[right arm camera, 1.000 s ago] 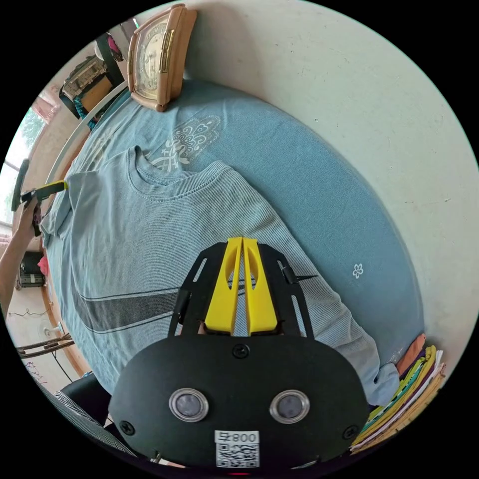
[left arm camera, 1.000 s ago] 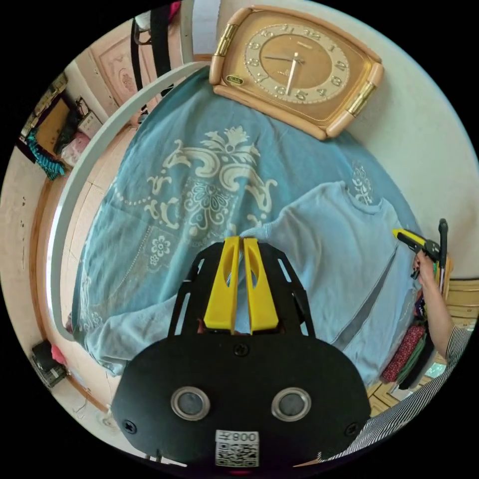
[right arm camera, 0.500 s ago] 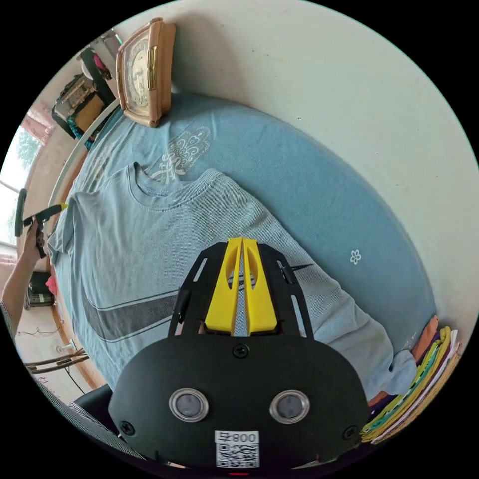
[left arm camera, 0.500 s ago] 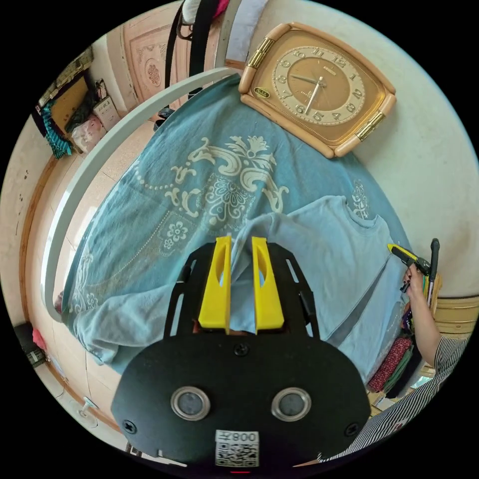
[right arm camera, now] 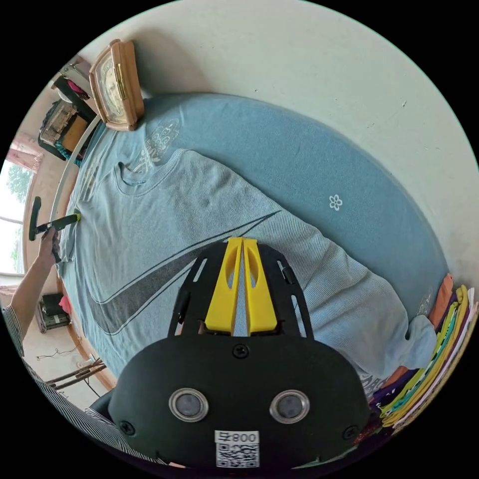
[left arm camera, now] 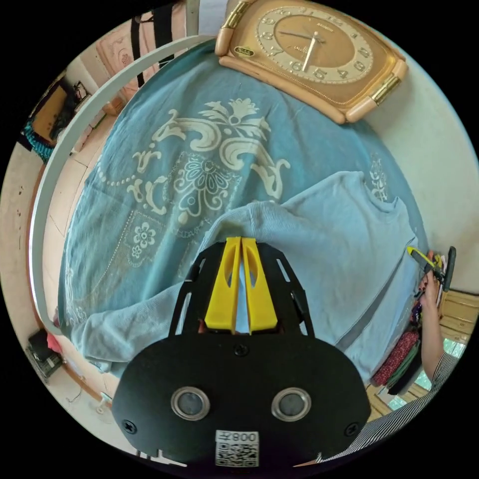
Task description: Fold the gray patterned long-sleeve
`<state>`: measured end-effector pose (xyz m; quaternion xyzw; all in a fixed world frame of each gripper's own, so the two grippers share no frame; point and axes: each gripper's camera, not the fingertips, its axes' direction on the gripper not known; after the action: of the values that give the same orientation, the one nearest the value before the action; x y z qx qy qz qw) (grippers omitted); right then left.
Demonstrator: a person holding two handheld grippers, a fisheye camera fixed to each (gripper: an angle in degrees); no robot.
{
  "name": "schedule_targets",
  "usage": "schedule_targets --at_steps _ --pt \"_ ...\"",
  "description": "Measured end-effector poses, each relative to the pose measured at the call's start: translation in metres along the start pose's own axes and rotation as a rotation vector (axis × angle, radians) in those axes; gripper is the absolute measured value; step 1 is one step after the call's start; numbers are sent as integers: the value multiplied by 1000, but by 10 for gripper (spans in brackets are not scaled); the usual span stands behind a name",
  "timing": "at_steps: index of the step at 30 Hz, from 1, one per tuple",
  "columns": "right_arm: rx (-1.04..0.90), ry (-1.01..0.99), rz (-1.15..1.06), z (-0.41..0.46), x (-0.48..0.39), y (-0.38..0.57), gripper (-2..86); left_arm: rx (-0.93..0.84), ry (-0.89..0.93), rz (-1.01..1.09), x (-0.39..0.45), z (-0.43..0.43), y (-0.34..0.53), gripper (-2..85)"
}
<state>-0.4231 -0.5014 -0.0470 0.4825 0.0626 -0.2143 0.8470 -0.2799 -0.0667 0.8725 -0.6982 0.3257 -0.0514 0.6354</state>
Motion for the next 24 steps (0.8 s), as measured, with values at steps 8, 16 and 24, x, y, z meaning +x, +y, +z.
schedule_targets --at_steps 8,16,24 --pt "90 -11 -100 -14 -16 -25 0 9 -110 152 50 -19 -15 10" --pt "77 -64 -233 -10 -41 -75 33 108 84 70 19 -34 10 55" --pt "-20 -54 -321 18 -75 -117 58 56 222 305 97 19 -70 87"
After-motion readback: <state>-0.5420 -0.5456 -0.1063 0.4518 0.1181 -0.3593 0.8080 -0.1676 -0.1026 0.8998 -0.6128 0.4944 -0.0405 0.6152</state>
